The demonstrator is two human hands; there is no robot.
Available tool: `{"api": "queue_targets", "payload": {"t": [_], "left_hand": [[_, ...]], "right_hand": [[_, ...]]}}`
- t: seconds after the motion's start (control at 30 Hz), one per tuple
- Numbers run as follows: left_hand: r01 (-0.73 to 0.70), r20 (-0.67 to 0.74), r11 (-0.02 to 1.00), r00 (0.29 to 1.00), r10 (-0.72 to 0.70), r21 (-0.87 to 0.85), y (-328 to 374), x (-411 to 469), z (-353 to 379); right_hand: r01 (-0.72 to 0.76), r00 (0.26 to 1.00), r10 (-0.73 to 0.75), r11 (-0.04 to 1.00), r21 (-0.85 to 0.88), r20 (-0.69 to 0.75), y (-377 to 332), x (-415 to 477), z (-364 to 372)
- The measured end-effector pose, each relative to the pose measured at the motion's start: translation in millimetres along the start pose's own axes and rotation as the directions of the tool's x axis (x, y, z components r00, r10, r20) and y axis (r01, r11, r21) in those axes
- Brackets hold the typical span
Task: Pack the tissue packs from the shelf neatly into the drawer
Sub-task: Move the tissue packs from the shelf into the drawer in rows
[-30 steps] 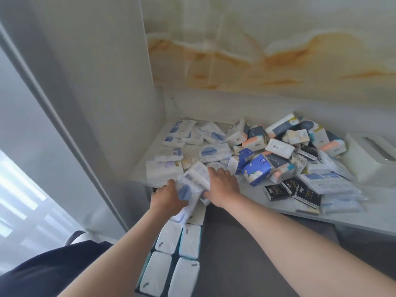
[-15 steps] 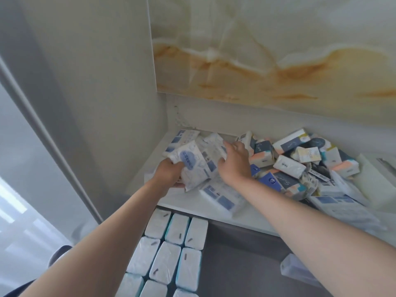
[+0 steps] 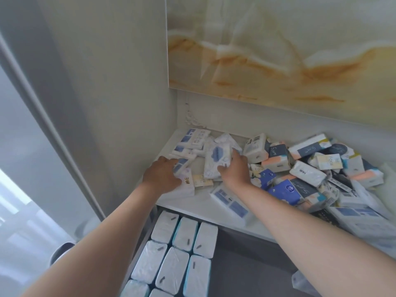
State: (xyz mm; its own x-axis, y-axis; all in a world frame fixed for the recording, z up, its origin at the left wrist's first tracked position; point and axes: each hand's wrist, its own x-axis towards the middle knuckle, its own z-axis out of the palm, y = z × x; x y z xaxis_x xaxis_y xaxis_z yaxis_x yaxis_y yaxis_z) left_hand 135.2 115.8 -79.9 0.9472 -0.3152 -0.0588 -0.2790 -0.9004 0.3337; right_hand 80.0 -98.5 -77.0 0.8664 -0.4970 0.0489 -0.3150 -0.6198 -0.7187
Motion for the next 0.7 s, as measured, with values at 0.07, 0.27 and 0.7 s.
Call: {"api": "queue_targets", "payload": {"t": [0.07,0.27,0.7], "left_hand": [[-0.013,-0.051,0.999,0.999,0.011,-0.047,-4.2,-2.4,3.8],[-0.076,0.099,0.996,0.992,0.072,0.038,-10.0,-15.9,2.1],[-0.049,0.127,0.983,0.989,0.072,-0.177,-15.7,-39.2,-24.2]], "right_hand": [[0.105,0.993,-0.111,0.983,-0.151,-0.030,-3.7,-6.5,-2.5],[0.589,0.794,-0.464,0.746,-0.310,0.392,-20.4,-33.7,21.7],[0.537,0.785,-0.382,0.812,-0.229,0.488,-18.0,-63.2,22.2]]}}
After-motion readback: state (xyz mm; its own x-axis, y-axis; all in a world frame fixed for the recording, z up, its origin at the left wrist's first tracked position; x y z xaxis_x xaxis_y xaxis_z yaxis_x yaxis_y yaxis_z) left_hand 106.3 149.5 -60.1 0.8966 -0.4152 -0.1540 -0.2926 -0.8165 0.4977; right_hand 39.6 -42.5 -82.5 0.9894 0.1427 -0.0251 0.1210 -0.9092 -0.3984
